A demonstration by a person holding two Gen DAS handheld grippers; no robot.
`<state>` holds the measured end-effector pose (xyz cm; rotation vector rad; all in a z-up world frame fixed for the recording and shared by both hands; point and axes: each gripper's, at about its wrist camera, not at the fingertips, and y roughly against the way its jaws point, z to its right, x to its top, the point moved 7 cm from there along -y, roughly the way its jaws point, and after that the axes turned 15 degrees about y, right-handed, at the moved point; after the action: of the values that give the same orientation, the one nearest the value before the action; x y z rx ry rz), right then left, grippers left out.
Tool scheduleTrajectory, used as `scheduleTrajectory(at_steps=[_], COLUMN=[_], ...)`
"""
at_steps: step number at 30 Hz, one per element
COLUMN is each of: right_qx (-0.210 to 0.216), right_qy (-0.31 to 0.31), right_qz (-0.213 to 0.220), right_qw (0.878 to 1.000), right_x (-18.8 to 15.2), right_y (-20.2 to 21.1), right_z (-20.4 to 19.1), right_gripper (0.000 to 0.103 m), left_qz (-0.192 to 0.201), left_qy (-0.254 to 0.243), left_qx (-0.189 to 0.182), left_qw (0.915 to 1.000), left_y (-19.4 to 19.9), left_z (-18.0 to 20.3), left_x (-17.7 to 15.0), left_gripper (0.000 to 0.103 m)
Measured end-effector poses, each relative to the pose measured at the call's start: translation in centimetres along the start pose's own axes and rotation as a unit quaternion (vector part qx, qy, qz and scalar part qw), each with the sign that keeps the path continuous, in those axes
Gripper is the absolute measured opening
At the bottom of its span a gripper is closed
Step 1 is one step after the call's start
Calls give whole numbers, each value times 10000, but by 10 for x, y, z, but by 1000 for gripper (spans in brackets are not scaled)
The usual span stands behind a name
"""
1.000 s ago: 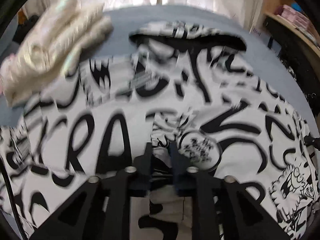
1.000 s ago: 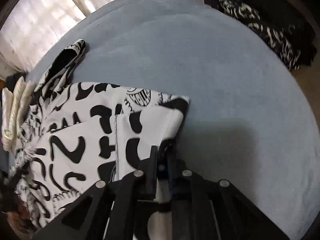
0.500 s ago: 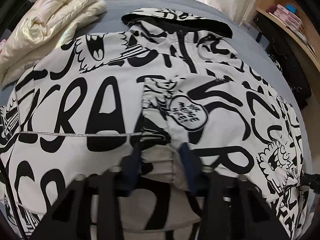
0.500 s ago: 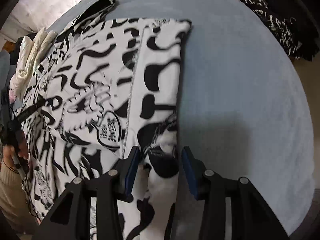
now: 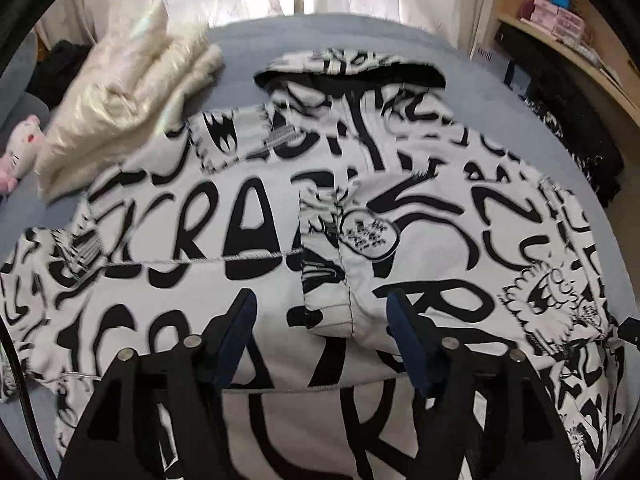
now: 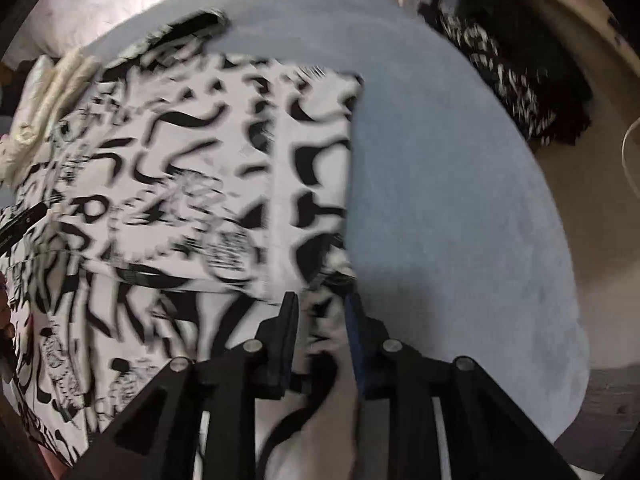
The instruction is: Fold large clothes
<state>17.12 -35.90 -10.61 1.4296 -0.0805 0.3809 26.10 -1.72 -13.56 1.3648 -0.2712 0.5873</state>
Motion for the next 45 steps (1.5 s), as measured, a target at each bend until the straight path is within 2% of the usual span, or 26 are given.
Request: scheduleTrajectory(at_steps=[5, 7, 11, 14, 19, 21, 23, 25, 26, 27, 29, 30, 37, 45], right_qx=[613, 803, 1141, 1293, 1283, 1236, 1073, 308, -269, -164, 378, 462, -159, -168], right_qy=[180, 253, 159, 8, -157, -249, -360, -498, -634, -842, -1215, -1291, -922, -920], right_qz=[496, 697, 789, 783, 622, 593, 646, 712, 731, 832, 956, 1004, 1101, 1263], right_qw=[9967, 9940, 9902, 9885, 9897, 9902, 9915, 9957, 9949, 9928, 9873, 9855, 9895, 9876], right_x=[21, 34, 50, 56, 50, 46, 42, 36, 30, 23, 14, 11, 9, 7], right_y=[18, 16, -2, -19, -45, -55, -57, -57, -56, -58, -62, -63, -65, -67], right_z=[-44, -69, -101, -113, -114, -105, -90, -61, -38, -23, -10, -8, -21, -21], right_gripper=[25, 25, 25, 25, 25, 25, 22, 22, 20, 8, 2, 0, 0, 3], left_qz=[-32, 95, 271, 38, -340, -495, -473, -429, -458, -520, -601, -625, -496, -396], left_qy=[184, 53, -369, -487, -316, -327, -415, -490, -461, -380, -242, -183, -59, 13], left_qx=[-409, -444, -363, -455, -575, -413, -242, -98, -139, -205, -300, -339, -30, 41], left_qw=[9990, 9990, 9983, 9978, 9973, 9974, 9977, 9978, 9978, 9977, 9974, 9973, 9987, 9992], left_y=[19, 20, 12, -2, -29, -44, -52, -54, -54, -54, -55, -54, -55, -40], left_z=[23, 41, 73, 90, 104, 102, 96, 90, 86, 83, 78, 77, 79, 81], left_x=[-1, -5, -17, -29, -44, -50, -52, -50, -49, -48, -46, -45, -46, -52], left_gripper=[66, 66, 66, 66, 66, 66, 66, 65, 65, 65, 65, 65, 66, 66])
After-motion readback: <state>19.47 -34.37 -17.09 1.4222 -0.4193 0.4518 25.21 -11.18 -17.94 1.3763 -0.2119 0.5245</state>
